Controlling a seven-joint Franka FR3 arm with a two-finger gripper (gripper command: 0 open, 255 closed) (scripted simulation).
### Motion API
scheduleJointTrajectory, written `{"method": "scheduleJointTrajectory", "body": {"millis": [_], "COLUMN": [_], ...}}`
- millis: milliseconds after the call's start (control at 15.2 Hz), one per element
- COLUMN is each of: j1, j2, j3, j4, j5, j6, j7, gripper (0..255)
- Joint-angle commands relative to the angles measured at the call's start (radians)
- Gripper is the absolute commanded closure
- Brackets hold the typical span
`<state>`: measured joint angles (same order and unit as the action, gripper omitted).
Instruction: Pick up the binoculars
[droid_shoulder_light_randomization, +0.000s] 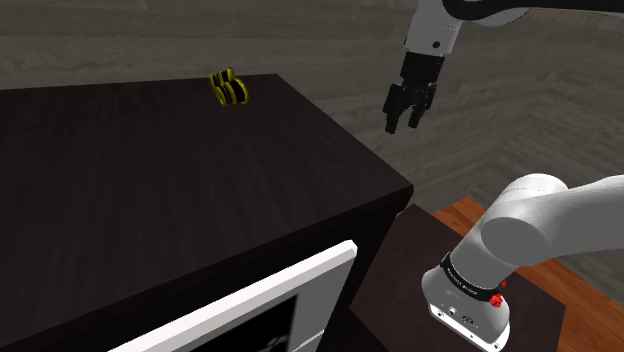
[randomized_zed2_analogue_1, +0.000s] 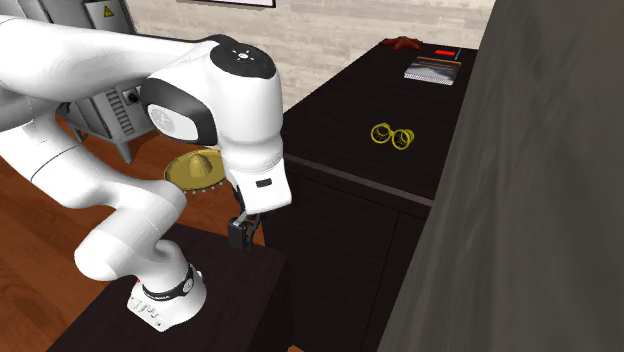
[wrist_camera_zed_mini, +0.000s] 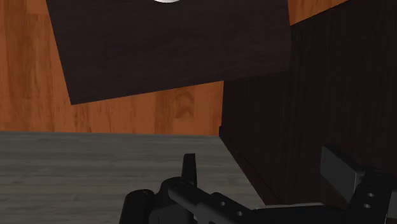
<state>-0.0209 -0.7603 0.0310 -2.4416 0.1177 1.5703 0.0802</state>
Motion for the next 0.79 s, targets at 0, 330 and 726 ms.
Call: {"method": "scheduleJointTrajectory", "body": {"millis": [0,330,726], "j1": [0.0,0.028,0.045], "j2": [0.0,0.099,0.242], "j3": [0.0,0.097,0.208], "j4": [0.0,0.111,0.278], "j5": [0.0,0.058,0.088], "j6": [0.0,0.026,0.05], "j7": [0.0,0.119,0.262], "gripper": [0,0,0]}}
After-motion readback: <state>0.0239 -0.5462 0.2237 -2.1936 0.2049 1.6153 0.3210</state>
